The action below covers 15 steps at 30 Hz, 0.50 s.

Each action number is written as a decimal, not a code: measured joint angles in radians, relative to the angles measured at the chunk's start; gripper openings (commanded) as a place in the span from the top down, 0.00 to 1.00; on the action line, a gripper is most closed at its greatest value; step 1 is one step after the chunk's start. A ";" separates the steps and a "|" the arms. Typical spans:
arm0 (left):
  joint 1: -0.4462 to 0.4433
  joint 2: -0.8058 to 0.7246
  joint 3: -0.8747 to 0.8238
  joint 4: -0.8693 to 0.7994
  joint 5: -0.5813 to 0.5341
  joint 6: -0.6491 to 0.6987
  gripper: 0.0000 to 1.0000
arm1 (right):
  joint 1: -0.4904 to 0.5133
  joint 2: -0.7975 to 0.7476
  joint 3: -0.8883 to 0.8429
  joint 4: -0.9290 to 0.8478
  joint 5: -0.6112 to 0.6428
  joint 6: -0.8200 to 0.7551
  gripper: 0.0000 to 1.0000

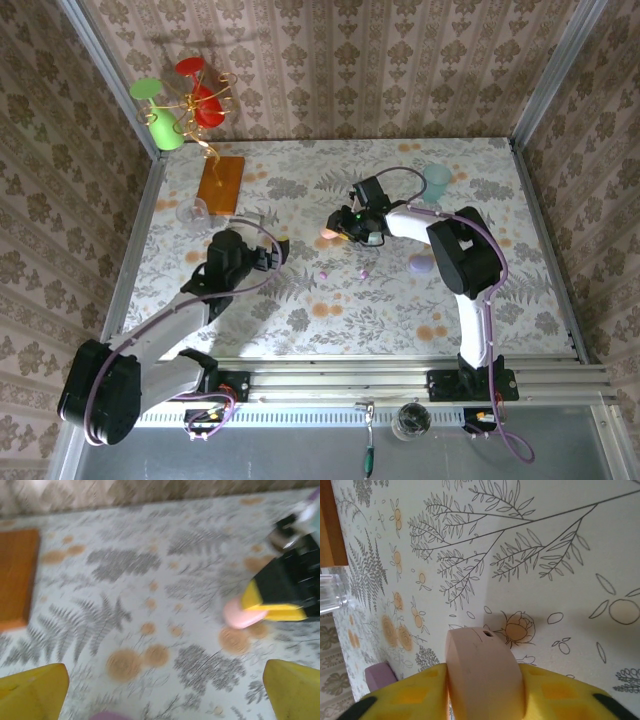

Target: Insert the wireless bluetooth earbuds into the charging case

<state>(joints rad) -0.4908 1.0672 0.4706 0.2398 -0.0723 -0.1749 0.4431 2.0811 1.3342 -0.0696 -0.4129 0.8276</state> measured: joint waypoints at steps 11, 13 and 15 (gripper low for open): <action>-0.035 0.139 0.213 -0.460 -0.285 -0.252 0.00 | 0.007 -0.160 -0.004 -0.137 0.092 -0.138 0.41; -0.056 0.158 0.251 -0.531 -0.314 -0.297 0.00 | 0.010 -0.225 -0.018 -0.142 0.105 -0.161 0.41; -0.076 0.181 0.299 -0.610 -0.333 -0.353 0.00 | 0.014 -0.292 -0.039 -0.145 0.121 -0.182 0.40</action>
<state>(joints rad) -0.5663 1.2480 0.7692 -0.3702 -0.4049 -0.5278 0.4572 1.7889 1.2949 -0.2142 -0.2924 0.6456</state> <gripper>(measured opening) 0.999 0.594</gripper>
